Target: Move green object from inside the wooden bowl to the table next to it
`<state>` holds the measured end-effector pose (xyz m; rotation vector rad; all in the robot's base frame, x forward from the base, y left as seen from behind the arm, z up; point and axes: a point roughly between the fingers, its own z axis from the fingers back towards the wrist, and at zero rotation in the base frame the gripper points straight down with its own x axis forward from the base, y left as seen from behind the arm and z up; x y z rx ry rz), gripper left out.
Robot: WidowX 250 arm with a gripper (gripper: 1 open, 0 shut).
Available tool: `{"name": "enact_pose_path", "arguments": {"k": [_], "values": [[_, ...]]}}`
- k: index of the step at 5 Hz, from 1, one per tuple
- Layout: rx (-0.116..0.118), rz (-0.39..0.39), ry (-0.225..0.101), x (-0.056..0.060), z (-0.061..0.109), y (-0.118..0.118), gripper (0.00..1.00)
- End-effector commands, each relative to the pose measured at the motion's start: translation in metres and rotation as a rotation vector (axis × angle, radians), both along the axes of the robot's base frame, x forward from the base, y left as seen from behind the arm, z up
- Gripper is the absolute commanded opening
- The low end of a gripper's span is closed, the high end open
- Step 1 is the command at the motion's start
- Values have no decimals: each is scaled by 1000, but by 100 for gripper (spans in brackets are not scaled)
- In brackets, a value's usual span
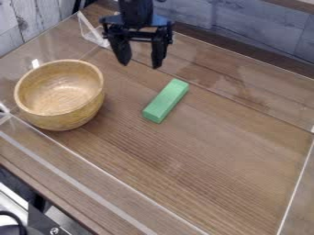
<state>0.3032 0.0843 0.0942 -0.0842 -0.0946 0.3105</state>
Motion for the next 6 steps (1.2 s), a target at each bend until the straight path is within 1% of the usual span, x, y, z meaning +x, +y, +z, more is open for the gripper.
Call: {"name": "enact_pose_path", "arguments": {"k": [1, 2, 3, 4, 5, 6], "values": [[39, -31, -81, -8, 31, 2, 100], [60, -61, -94, -14, 35, 2, 100], [73, -187, -114, -20, 33, -5, 100], [87, -287, -131, -23, 31, -13, 100], [96, -234, -129, -11, 33, -17, 100], [94, -185, -124, -3, 35, -18, 100]]}}
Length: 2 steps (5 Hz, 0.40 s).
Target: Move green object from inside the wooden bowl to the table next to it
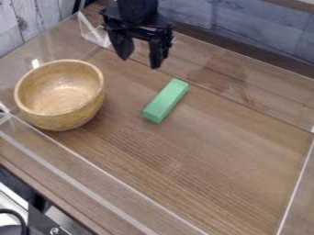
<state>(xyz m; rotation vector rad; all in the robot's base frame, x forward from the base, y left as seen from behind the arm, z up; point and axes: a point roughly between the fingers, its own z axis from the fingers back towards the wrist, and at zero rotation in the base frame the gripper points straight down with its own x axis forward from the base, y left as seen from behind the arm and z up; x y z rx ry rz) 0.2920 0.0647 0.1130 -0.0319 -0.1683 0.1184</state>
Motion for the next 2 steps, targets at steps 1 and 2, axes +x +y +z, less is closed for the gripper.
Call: {"name": "enact_pose_path", "arguments": {"k": [1, 2], "values": [[14, 12, -47, 11, 18, 0, 100], [10, 13, -39, 11, 10, 0, 100]]}}
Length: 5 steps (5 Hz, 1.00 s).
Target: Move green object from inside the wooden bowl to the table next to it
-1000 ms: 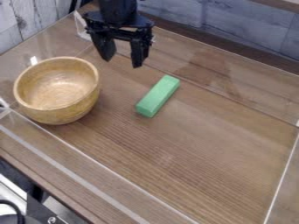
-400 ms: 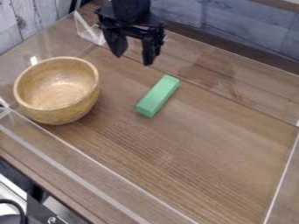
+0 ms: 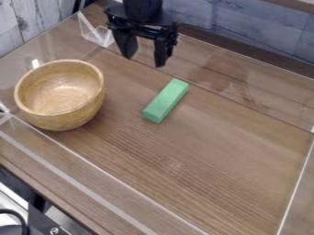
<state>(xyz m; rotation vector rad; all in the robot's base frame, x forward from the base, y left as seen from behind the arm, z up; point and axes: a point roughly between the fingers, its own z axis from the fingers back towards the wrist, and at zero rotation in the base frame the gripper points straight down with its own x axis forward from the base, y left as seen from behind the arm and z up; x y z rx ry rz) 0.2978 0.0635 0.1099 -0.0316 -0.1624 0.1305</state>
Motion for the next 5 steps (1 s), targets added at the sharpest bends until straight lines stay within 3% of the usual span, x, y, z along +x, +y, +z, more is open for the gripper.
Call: {"name": "enact_pose_path", "arguments": {"k": [1, 3, 4, 5], "values": [[7, 1, -39, 6, 7, 3, 100], [-4, 50, -30, -2, 4, 4, 100], [-12, 68, -29, -7, 10, 21, 100], [-21, 84, -42, -6, 21, 35, 0]]}}
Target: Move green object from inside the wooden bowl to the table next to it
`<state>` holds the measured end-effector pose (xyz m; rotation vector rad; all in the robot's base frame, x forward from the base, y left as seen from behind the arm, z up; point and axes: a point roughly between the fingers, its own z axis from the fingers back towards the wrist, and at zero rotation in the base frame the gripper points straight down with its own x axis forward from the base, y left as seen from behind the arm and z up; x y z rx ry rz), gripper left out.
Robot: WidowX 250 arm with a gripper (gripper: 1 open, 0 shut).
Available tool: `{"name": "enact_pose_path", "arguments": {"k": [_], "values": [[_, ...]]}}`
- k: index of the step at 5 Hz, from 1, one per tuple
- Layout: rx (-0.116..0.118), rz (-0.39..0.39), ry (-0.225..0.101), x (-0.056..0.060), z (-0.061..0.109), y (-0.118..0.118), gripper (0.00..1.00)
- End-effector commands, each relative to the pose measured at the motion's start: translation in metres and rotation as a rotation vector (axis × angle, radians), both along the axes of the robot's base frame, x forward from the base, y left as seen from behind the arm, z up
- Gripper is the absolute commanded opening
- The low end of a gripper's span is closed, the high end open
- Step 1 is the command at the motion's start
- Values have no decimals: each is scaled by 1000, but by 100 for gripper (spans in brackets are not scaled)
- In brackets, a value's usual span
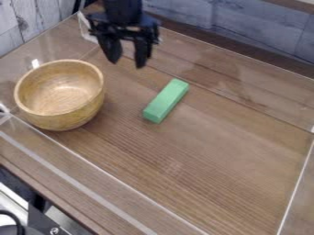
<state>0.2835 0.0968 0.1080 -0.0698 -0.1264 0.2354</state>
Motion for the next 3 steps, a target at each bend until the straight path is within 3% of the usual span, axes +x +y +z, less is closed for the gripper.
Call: {"name": "enact_pose_path", "arguments": {"k": [1, 2, 3], "values": [[44, -63, -87, 6, 38, -1, 100], [43, -78, -84, 6, 43, -1, 100], [44, -104, -65, -1, 30, -13, 100]]}}
